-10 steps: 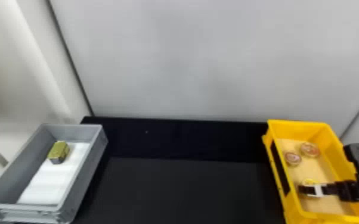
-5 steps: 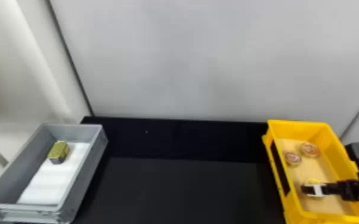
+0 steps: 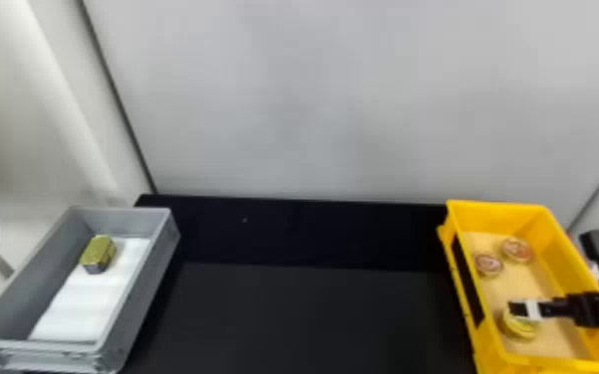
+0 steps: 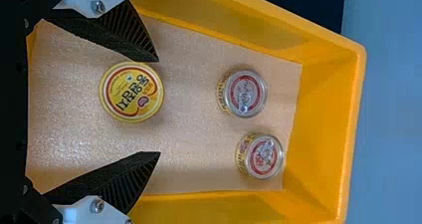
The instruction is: Pick up the round yellow can and place it in the yellow rectangular box
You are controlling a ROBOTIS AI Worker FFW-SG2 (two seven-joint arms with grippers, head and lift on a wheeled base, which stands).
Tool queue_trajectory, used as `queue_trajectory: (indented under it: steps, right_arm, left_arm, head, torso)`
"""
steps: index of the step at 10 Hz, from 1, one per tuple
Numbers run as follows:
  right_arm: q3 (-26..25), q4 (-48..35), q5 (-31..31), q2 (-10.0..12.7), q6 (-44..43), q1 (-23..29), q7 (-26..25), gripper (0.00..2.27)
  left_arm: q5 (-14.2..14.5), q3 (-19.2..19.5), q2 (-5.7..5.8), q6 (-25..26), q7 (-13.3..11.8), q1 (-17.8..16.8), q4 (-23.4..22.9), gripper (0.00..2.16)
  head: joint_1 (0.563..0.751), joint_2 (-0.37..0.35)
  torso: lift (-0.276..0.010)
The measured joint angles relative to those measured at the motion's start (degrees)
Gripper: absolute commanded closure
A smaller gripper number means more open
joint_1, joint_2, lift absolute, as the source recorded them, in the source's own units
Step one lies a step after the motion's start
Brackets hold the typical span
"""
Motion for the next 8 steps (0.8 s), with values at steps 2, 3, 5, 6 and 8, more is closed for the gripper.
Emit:
queue_trajectory:
  steps: [2,3,5,6,8]
  right_arm:
    - [0.1,-5.6,0.3,-0.1,0.0,0.3,0.2,0.14]
    - [-0.1,-11.4,1.1,-0.1,0.9,0.9,-0.1,0.14]
    - [-1.3,-27.6,5.0,-0.1,3.9,2.9,-1.4,0.13]
    - [-1.8,-35.9,7.8,-0.1,5.0,3.4,-3.8,0.11]
    - [-1.6,-49.6,10.8,0.0,4.7,3.4,-13.0,0.11]
  left_arm:
    - [0.0,0.2,-0.25,0.2,-0.1,0.3,0.0,0.12]
    - [0.2,0.1,-0.28,0.2,-0.2,0.4,0.0,0.12]
    - [1.0,-0.6,-0.47,-0.3,-0.2,0.4,0.6,0.12]
    - [1.3,-0.8,-0.62,-0.5,-0.2,0.5,0.9,0.12]
    - [1.7,-0.3,-0.59,-0.9,-0.2,1.0,1.1,0.12]
  head:
    - [0.663,0.054]
    - [0.663,0.054]
    - [0.663,0.054]
    - [0.663,0.054]
    - [0.663,0.054]
  torso:
    - [-0.010]
    - [-0.010]
    - [-0.010]
    - [-0.010]
    - [-0.010]
